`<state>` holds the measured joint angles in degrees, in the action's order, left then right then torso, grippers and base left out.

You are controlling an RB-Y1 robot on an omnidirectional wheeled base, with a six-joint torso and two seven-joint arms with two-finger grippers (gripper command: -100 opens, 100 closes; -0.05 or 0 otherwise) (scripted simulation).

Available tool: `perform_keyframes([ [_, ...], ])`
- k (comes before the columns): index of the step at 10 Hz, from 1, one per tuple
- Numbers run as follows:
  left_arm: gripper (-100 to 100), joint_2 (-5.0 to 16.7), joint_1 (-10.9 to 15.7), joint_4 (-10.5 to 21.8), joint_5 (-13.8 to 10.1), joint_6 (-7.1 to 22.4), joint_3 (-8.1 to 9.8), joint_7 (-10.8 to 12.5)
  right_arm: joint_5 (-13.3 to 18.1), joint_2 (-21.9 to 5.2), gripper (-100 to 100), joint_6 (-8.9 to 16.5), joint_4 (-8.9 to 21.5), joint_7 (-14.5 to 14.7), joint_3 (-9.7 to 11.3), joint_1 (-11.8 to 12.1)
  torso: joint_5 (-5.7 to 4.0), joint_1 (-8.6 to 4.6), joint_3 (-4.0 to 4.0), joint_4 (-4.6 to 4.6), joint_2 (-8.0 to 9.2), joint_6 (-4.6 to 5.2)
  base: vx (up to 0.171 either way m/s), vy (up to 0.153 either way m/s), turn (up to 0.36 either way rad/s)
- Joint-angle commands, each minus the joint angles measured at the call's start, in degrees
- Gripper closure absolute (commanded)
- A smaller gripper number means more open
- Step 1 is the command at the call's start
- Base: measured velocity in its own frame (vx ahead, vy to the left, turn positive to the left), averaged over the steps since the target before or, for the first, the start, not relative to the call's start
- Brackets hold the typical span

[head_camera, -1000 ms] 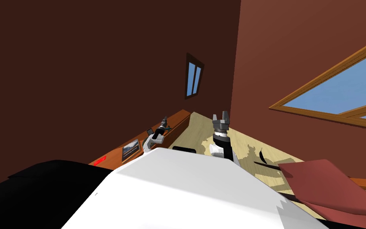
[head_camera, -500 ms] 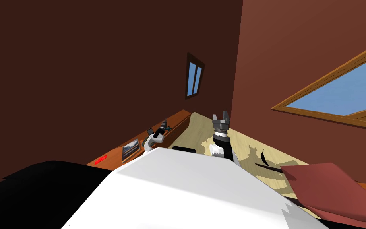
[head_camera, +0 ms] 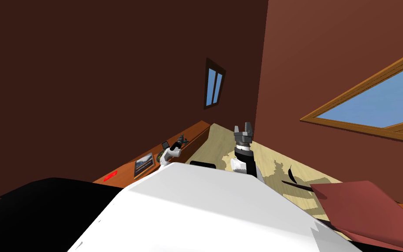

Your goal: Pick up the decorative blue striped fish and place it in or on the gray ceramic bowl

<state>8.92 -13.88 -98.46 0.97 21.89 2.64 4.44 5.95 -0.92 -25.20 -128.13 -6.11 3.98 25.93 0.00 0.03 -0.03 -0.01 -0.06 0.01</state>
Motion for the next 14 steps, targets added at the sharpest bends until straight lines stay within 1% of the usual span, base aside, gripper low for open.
perform_keyframes([
  [1,-100,-0.3,0.7,1.6,-0.5,2.9,0.50,-0.1,0.0,0.0,0,0.0,0.0,0.0,0.0,0.0,0.00,0.00,0.00,0.00,0.00,0.00,0.010,0.005,-0.005],
  [2,-100,-0.6,1.3,3.0,-1.0,4.2,0.97,-0.2,0.0,0.0,0,0.0,0.0,0.0,0.0,0.0,0.00,0.01,0.00,0.00,0.00,0.00,0.013,0.011,-0.013],
  [3,-100,-0.6,1.3,3.0,-1.0,4.8,0.97,-0.2,0.0,0.0,0,0.0,0.0,0.0,0.0,0.0,0.01,0.04,-0.01,0.00,-0.01,0.00,0.010,0.009,-0.007],
  [4,-100,-0.9,1.9,4.4,-1.5,6.6,1.46,-0.2,0.0,0.0,0,0.0,0.0,0.0,0.0,0.0,0.01,0.03,0.00,0.00,0.00,0.00,0.008,0.011,-0.017],
  [5,-100,-0.9,1.9,4.4,-1.5,6.6,1.46,-0.2,0.0,0.0,0,0.0,0.0,0.0,0.0,0.0,0.01,0.03,0.01,0.00,0.01,0.00,0.007,0.011,-0.008],
  [8,-100,-2.1,3.6,8.0,-2.9,11.2,3.02,-0.5,0.0,0.0,0,0.0,0.0,0.0,0.0,0.0,0.02,0.09,-0.02,-0.01,-0.03,0.00,0.019,0.025,-0.031],
  [10,-100,-3.1,4.5,10.0,-3.8,13.7,4.06,-0.6,0.0,0.0,0,0.0,0.0,0.0,0.0,0.0,0.03,0.17,-0.02,-0.01,-0.03,0.00,0.015,0.051,-0.048],
  [11,-100,-3.1,4.5,10.0,-3.8,13.7,4.06,-0.6,0.0,0.0,0,0.0,0.0,0.0,0.0,0.0,0.04,0.19,-0.01,0.00,-0.02,0.00,0.012,0.035,-0.012],
  [12,-100,-3.6,4.9,10.8,-4.2,14.8,4.57,-0.7,0.0,0.0,0,0.0,0.0,0.0,0.0,0.0,0.03,0.14,0.00,0.00,-0.01,-0.01,0.014,0.030,-0.026],
  [13,-100,-4.8,5.7,12.1,-4.9,16.5,5.50,-0.9,0.0,0.0,0,0.0,0.0,0.0,0.0,0.0,0.02,0.11,0.00,0.00,-0.01,0.00,0.029,0.064,-0.082],
  [14,-100,-5.4,6.0,12.7,-5.2,17.1,5.93,-0.9,0.0,0.0,0,0.0,0.0,0.0,0.0,0.0,0.04,0.21,-0.03,-0.01,-0.05,0.00,0.038,0.076,-0.063],
])
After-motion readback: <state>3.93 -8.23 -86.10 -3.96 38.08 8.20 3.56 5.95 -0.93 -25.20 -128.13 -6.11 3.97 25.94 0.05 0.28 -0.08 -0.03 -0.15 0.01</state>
